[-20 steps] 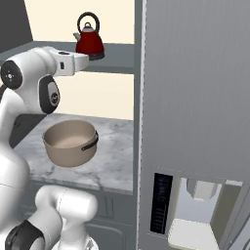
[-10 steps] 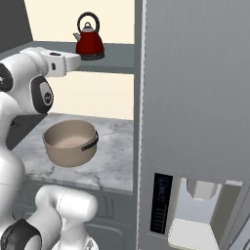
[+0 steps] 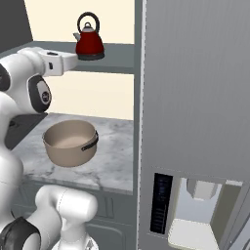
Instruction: Pick the kettle from the cabinet and place it on a stove burner. Then pick the pot from the counter and place it on another stove burner. Finally, turn both burners on.
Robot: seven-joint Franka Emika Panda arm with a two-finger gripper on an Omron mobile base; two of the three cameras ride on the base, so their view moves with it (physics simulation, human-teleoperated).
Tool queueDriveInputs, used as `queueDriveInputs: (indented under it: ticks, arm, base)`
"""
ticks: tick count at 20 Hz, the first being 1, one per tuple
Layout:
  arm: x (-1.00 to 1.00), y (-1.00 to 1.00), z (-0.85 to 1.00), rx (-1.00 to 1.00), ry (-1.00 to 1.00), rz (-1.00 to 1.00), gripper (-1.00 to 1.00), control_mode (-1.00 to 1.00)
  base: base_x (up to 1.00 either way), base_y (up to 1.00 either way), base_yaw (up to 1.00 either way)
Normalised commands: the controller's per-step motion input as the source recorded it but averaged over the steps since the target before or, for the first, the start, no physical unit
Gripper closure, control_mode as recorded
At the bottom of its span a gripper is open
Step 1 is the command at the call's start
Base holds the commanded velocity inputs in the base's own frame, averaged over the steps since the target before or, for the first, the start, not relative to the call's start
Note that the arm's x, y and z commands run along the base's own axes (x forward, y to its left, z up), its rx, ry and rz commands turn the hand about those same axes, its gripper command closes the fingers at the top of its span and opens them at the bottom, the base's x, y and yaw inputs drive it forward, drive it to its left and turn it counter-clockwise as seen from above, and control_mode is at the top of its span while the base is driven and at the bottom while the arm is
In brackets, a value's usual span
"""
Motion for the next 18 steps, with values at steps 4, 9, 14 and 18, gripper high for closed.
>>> queueDriveInputs:
  ticks: [4,9,14,18]
  arm:
    - [0.16,0.24,0.00,-0.01,0.00,0.00,-1.00,-1.00]
    - [0.27,0.08,0.11,0.00,0.00,-0.01,-1.00,-1.00]
    - [0.32,0.03,0.25,0.00,0.06,-0.03,-1.00,-1.00]
    - [0.33,0.04,0.21,0.00,0.12,-0.04,-1.00,-1.00]
  base:
    - [0.00,0.00,0.00]
    - [0.00,0.00,0.00]
    - [0.00,0.00,0.00]
    - [0.00,0.00,0.00]
